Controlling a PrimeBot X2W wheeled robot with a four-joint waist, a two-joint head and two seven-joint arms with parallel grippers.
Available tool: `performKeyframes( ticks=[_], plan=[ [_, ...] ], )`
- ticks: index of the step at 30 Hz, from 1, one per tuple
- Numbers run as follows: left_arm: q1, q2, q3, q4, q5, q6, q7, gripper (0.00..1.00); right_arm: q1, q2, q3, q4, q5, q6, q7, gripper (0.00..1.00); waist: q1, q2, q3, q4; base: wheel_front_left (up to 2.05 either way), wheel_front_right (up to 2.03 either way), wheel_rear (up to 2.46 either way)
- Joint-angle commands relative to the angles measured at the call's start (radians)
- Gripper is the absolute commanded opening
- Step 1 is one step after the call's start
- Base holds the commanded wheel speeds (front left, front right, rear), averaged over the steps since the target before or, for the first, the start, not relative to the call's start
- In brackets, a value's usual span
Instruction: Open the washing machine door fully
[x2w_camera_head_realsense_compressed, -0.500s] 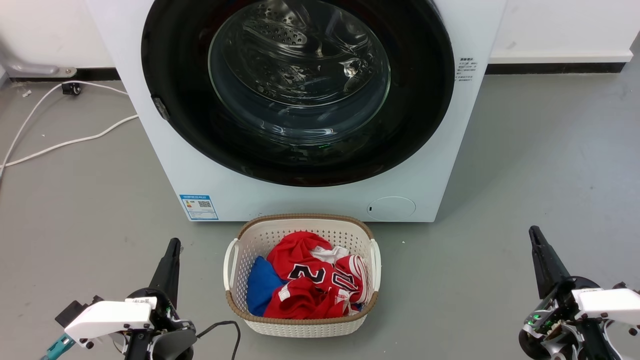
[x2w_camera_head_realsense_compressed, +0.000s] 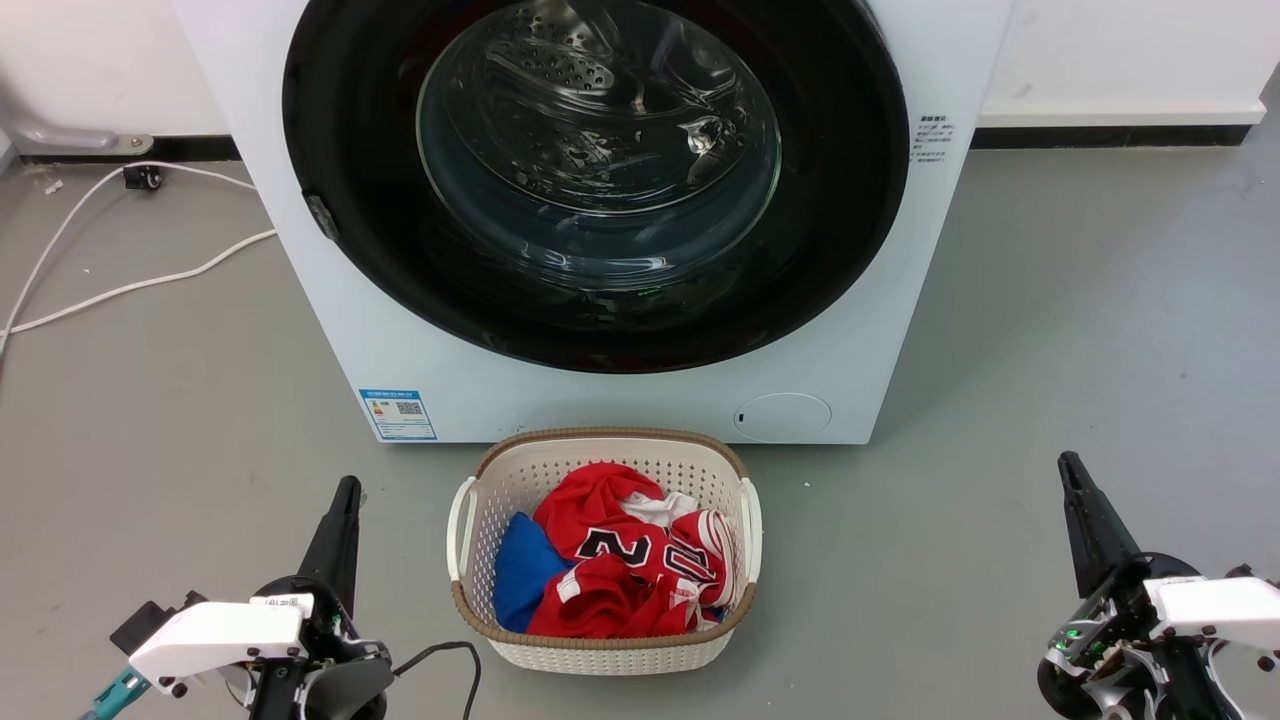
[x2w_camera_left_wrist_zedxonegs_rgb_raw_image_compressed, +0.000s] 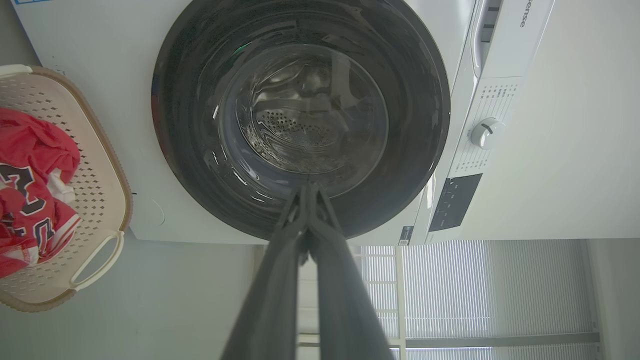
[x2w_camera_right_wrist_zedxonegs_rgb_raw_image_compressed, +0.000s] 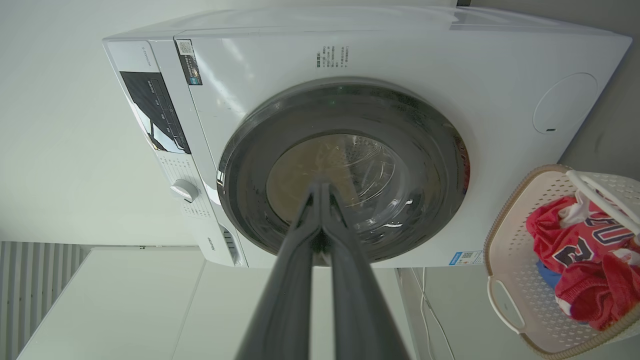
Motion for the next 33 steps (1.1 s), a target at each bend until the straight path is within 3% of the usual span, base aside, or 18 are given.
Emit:
performKeyframes(
  ticks=[1, 2, 3, 19, 25, 26, 33],
  plan=[
    [-0.008, -0.002, 0.004, 0.001, 0.004, -0.003, 0.003, 0.00, -0.012, 0.004, -0.001, 0.001, -0.006, 0.003, 0.003, 0.00, 0.0000, -0.0001, 0.000, 0.000, 0.00, 0.00, 0.00],
    [-0.008, -0.002, 0.004, 0.001, 0.004, -0.003, 0.003, 0.00, -0.012, 0.004, -0.001, 0.001, -0.006, 0.003, 0.003, 0.00, 0.0000, -0.0001, 0.000, 0.000, 0.00, 0.00, 0.00],
    [0.001, 0.000, -0.001, 0.003, 0.000, 0.000, -0.001, 1.00, 0.002, 0.000, 0.000, 0.002, 0.000, 0.000, 0.000, 1.00, 0.0000, -0.0001, 0.000, 0.000, 0.00, 0.00, 0.00],
    [-0.004, -0.002, -0.084, -0.024, 0.046, 0.001, -0.071, 1.00, 0.030, -0.019, 0.048, -0.033, -0.079, 0.000, -0.066, 1.00, 0.0000, -0.0001, 0.003, -0.001, 0.00, 0.00, 0.00],
    [-0.008, -0.002, -0.106, -0.047, 0.153, 0.000, -0.097, 1.00, 0.031, -0.035, 0.066, -0.043, -0.170, 0.000, -0.096, 1.00, 0.0000, -0.0001, 0.003, 0.000, 0.00, 0.00, 0.00],
    [-0.012, -0.002, -0.125, -0.046, 0.219, 0.000, -0.110, 1.00, 0.032, -0.040, 0.068, -0.050, -0.234, 0.000, -0.109, 1.00, 0.0000, -0.0001, 0.003, 0.000, 0.00, 0.00, 0.00],
    [-0.022, -0.002, -0.146, -0.045, 0.380, 0.000, -0.138, 1.00, 0.037, -0.039, 0.073, -0.061, -0.399, 0.001, -0.137, 1.00, 0.0000, -0.0001, 0.004, 0.001, 0.00, 0.00, 0.00]
  ],
)
